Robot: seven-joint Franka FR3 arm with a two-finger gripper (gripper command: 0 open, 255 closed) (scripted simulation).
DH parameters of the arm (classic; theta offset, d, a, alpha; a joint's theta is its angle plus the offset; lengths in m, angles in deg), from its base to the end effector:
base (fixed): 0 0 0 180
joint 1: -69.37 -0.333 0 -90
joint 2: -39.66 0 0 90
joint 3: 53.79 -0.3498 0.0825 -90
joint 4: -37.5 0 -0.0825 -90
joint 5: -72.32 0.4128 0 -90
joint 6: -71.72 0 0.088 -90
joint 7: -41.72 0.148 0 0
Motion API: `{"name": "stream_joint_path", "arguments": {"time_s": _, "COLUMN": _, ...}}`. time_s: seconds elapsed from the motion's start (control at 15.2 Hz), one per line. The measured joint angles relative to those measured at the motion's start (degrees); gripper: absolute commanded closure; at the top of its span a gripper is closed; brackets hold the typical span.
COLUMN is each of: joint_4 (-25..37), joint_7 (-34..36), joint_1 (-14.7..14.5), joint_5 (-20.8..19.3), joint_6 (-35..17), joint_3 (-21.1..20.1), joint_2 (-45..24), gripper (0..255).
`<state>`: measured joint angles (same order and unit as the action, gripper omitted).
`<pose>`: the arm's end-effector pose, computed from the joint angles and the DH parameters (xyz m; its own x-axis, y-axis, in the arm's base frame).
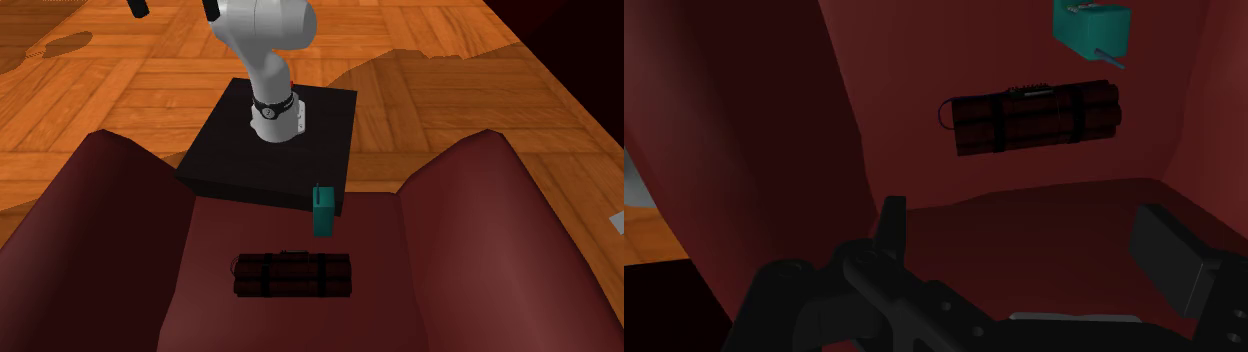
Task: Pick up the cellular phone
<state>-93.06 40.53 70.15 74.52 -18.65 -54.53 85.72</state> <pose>0.3111 0.0069 0.6186 0.9946 0.0168 0.1028 0.0197 -0.9994 -0.0268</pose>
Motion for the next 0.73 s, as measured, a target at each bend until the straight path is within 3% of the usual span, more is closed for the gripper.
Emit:
{"name": "stream_joint_path", "arguments": {"time_s": 0.2, "joint_4": -1.8, "joint_7": 1.0, "joint_1": -0.2, "joint_5": 0.6, "joint_6": -1.2, "joint_3": -0.9, "joint_2": 0.4, "gripper": 0}}
{"name": "stream_joint_path", "arguments": {"time_s": 0.73, "joint_4": -16.4, "joint_7": 6.1, "joint_1": -2.1, "joint_5": 4.2, "joint_6": -12.3, "joint_3": -6.4, "joint_2": 2.4, "gripper": 0}}
